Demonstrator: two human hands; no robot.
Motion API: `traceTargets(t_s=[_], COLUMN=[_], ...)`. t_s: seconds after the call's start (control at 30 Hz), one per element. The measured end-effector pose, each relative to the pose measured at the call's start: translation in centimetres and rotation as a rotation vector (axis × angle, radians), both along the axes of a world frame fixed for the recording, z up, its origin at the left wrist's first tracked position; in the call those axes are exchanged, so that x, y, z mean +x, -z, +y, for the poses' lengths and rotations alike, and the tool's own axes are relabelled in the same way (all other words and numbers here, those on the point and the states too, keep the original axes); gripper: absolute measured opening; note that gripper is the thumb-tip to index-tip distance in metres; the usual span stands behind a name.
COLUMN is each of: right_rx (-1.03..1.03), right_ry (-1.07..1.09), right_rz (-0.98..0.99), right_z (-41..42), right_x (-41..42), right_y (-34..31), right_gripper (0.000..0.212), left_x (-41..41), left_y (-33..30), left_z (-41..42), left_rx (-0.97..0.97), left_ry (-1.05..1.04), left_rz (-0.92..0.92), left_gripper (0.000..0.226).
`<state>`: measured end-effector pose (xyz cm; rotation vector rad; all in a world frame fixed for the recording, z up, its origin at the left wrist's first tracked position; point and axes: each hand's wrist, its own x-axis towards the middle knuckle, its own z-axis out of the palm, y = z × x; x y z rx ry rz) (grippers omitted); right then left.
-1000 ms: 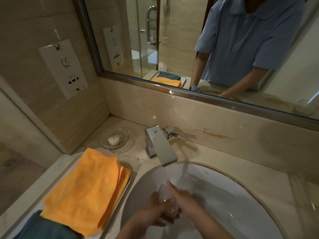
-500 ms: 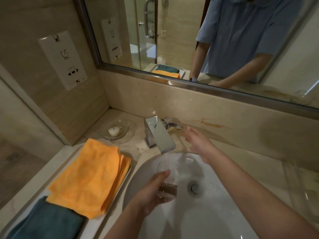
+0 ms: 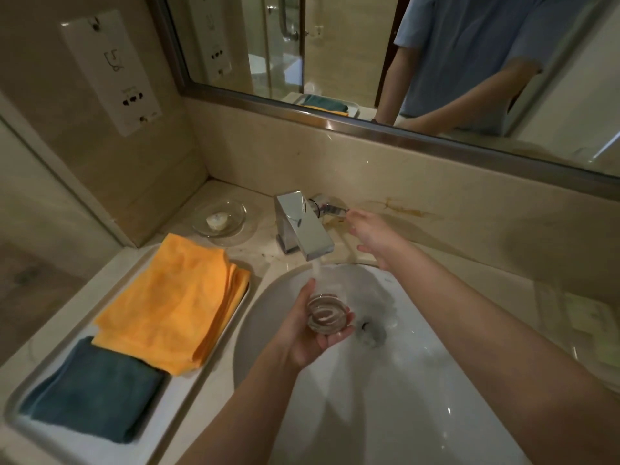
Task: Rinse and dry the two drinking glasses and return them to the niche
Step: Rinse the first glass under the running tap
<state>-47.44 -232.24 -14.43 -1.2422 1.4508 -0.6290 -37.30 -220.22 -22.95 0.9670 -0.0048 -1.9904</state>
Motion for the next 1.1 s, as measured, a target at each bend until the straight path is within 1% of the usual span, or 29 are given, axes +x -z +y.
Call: traceTargets(t_s=[0.07,0.27,0.53,0.6,0.7,0.77,0.83,0.87,0.97,1.07,1.1], right_rx=[0.002,0.028,0.061,0.057,0.067,0.075,0.079,0.079,0.072,0.061,0.060], right_ry=[0.004,0.013,0.045,0.046,0.048,0.039,0.040,0.044,0.045,0.043,0.042], right_rz=[0.007,-0.024,-0.061,-0.062,-0.068,-0.076,-0.079,-0.079,-0.083,-0.086,-0.087], right_z=[0.1,0.5,0.4,0.4,0.3,0.3,0.2,0.2,0.1,-0.1,-0.1], right_x=[0.1,0.1,0.2,0.1,0.0,-0.1,-0.1,-0.1,-0.1,-0.3,-0.3], right_y=[0.0,0.3,0.5,0.7,0.9,1.0,1.1,1.2,1.3,1.4,1.4], right_gripper=[0.039,0.040,0.039,0.041,0.041,0.042,0.042,0.041,0.040,0.040,0.040], left_x=[-0.4,-1.2,-1.4,-1.0,-0.3,0.2,0.6,0.7,1.1,1.4,1.3], left_y=[-0.1,0.2,0.6,1.3,2.3,2.9,3.4,3.5,3.7,3.7,3.5], left_z=[0.0,-0.3,-1.1,-1.1,-0.5,0.0,0.4,0.6,0.6,0.3,0.2], left_rx=[0.010,0.051,0.094,0.104,0.096,0.044,-0.028,-0.055,-0.094,-0.187,-0.218], left_ry=[-0.040,-0.164,-0.320,-0.322,-0.261,-0.200,-0.149,-0.125,-0.035,0.069,0.095], left_rz=[0.015,0.114,0.282,0.315,0.341,0.302,0.216,0.167,-0.006,-0.178,-0.242], left_gripper=[0.054,0.052,0.059,0.065,0.072,0.064,0.048,0.044,0.038,0.041,0.036])
